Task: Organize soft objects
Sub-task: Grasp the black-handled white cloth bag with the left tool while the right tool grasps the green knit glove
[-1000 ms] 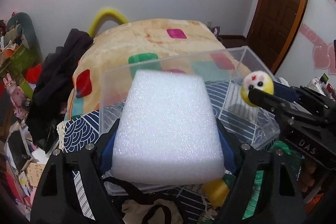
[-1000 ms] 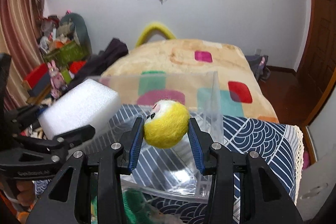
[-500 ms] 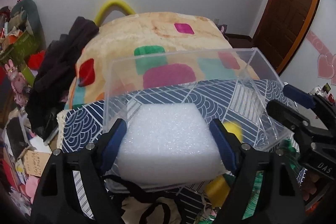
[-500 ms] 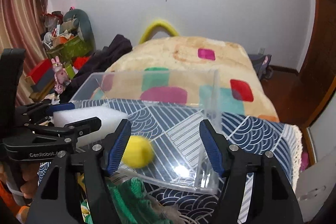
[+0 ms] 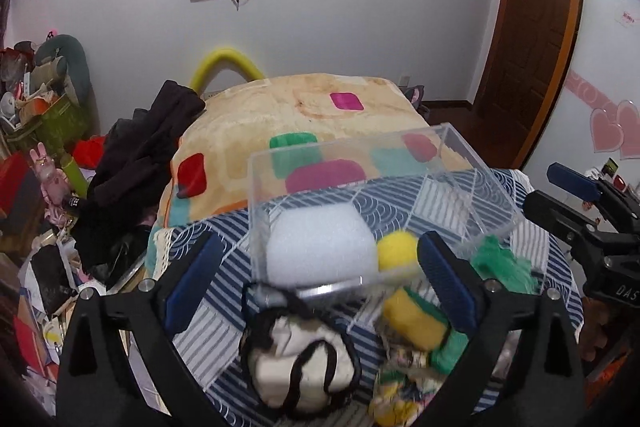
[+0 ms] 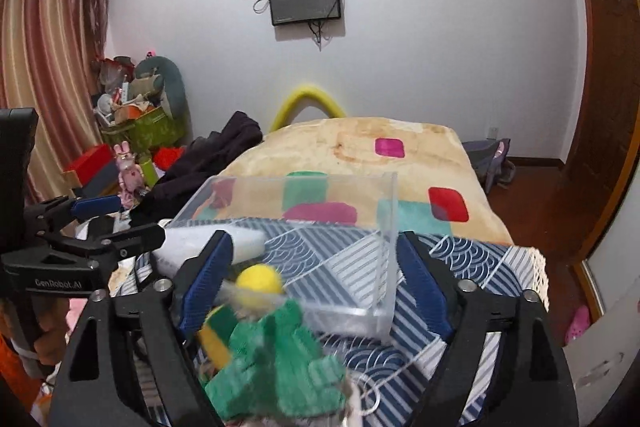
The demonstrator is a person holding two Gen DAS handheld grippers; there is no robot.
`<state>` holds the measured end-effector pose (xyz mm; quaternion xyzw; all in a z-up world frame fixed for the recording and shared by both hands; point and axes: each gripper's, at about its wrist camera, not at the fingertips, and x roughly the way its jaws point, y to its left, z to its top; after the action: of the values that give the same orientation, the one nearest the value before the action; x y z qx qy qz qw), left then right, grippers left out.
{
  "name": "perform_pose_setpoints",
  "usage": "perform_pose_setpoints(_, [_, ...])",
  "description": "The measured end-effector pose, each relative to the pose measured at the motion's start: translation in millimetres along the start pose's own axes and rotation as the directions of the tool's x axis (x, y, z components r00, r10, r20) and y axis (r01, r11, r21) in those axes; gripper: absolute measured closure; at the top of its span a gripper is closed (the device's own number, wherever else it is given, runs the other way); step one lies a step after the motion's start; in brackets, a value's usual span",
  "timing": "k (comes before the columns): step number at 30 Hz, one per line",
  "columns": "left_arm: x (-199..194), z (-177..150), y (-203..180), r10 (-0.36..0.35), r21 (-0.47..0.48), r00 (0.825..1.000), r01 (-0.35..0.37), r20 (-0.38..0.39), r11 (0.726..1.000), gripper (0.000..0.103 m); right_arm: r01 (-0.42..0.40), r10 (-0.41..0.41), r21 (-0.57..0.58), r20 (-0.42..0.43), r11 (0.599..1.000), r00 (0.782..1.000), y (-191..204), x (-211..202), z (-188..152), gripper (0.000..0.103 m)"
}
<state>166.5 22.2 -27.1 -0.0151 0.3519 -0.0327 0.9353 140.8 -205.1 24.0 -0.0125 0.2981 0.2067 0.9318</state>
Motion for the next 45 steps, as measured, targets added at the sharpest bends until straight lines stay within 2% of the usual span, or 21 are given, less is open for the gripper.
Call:
perform_pose_setpoints(4, [-11.1, -21.3, 1.3, 0.013, 0.012, 1.0, -0.013, 0.008, 1.0, 0.003, -0.024, 0.024, -0.002, 0.003, 1.0, 1.0, 4.5, -8.2, -12.4, 0.019])
perform_pose_setpoints(8, [-7.1, -47.5, 6.0, -0.002, 0.01, 0.999, 0.002, -0.035, 1.0, 0.003, -0.025, 0.025, 0.011, -0.01, 1.0, 1.0, 8.6, -11.1, -29.4, 0.019])
perform_pose_setpoints(14, [12.1, -81.5, 19.6, -0.014, -0.044, 0.993, 0.009, -0.116, 0.999, 0.003, -0.019, 0.019, -0.004, -0.043, 1.0, 0.999, 20.1, -4.2, -47.8, 0.019])
perform_pose_setpoints(18, [30.3, -101.8, 28.4, 0.017, -0.074, 0.986, -0.029, -0.166, 0.997, 0.003, -0.037, 0.037, -0.009, -0.057, 0.999, 0.998, 29.9, -0.8, -58.2, 0.018])
perform_pose_setpoints(21, [40.0, -115.6, 34.5, 0.028, -0.105, 0.983, -0.048, -0.181, 0.993, 0.003, -0.048, 0.047, -0.005, -0.078, 0.999, 0.996, 32.3, 6.9, -65.8, 0.013])
perform_pose_setpoints(27, [53.5, -118.8, 22.3, -0.007, -0.084, 0.98, -0.01, -0.199, 0.996, 0.003, 0.014, -0.017, -0.03, -0.085, 0.999, 0.996, 39.2, 18.5, -75.1, 0.01])
perform_pose_setpoints(30, [61.8, -114.5, 26.9, -0.04, -0.126, 0.977, 0.014, -0.211, 0.992, 0.003, 0.045, -0.049, -0.046, -0.09, 0.998, 0.995, 39.5, 22.2, -78.9, 0.011])
perform_pose_setpoints(33, [70.7, -110.8, 34.1, -0.092, -0.186, 0.969, 0.049, -0.231, 0.981, 0.003, 0.049, -0.052, -0.041, -0.087, 0.998, 0.995, 34.6, 18.1, -82.7, 0.023])
perform_pose_setpoints(35, [71.8, -108.0, 34.3, -0.09, -0.187, 0.97, 0.047, -0.226, 0.981, 0.003, 0.055, -0.058, -0.039, -0.086, 0.998, 0.995, 30.5, 16.2, -83.1, 0.042])
perform_pose_setpoints(39, [77.2, -99.9, 30.8, -0.074, -0.164, 0.972, 0.038, -0.224, 0.986, 0.003, 0.08, -0.082, -0.019, -0.087, 0.997, 0.993, 23.2, 12.5, -83.7, 0.051])
perform_pose_setpoints(42, [86.2, -97.0, 32.0, -0.083, -0.189, 0.968, 0.038, -0.235, 0.981, 0.003, 0.068, -0.068, 0.006, -0.081, 0.998, 0.994, 16.8, 7.6, -83.6, 0.061])
perform_pose_setpoints(45, [85.6, -98.4, 31.1, -0.068, -0.192, 0.976, 0.027, -0.209, 0.981, 0.005, 0.059, -0.058, 0.008, -0.079, 0.998, 0.995, 16.0, 5.2, -83.3, 0.066])
